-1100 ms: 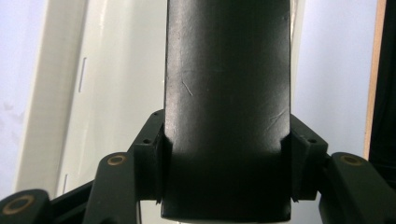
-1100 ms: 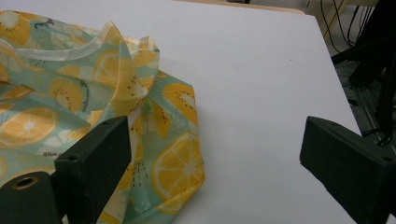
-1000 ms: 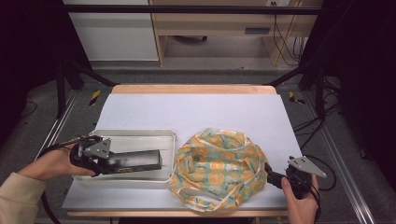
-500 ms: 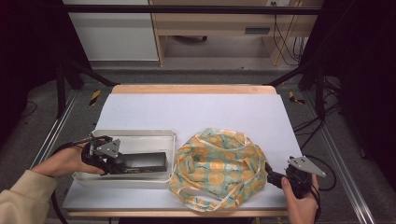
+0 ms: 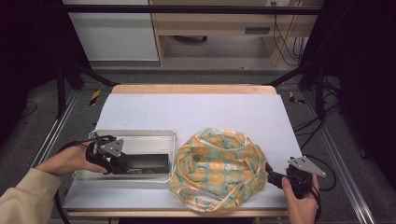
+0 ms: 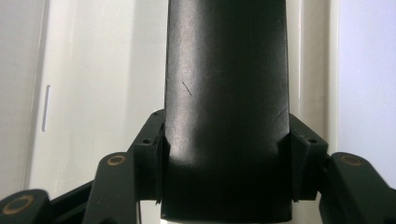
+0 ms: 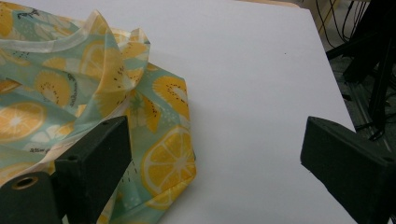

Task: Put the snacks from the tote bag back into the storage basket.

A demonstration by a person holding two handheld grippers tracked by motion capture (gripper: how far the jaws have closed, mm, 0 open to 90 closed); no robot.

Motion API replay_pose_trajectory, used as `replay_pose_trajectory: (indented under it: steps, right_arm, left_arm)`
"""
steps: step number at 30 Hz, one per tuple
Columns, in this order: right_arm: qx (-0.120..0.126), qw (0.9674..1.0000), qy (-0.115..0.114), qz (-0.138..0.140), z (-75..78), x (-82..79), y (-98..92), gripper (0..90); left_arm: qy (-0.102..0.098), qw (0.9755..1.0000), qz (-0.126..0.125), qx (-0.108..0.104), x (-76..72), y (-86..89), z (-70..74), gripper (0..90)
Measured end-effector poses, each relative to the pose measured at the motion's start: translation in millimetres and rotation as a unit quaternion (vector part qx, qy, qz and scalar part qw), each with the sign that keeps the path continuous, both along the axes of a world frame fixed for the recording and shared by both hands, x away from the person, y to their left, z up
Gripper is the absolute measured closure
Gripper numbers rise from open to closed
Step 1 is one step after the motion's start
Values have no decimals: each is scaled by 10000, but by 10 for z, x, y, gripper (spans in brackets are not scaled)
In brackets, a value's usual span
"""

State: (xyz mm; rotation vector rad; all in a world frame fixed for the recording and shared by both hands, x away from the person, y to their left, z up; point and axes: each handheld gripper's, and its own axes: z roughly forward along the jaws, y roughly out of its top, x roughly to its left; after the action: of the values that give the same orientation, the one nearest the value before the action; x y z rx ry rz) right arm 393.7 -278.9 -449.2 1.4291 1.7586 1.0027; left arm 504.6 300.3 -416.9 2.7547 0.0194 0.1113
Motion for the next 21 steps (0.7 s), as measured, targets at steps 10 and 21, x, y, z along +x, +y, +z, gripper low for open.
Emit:
replay_pose_trajectory:
  steps: [10, 21]
  right_arm:
    - [-7, 10000, 20, -20, -4, -2, -5, 89]
    - [-10, 10000, 29, 15, -4, 1, 1, 87]
  left_arm:
    - [52, 10000, -32, -30, 39, -47, -38, 431]
    - [100, 9998, -158, 4, 26, -66, -55, 430]
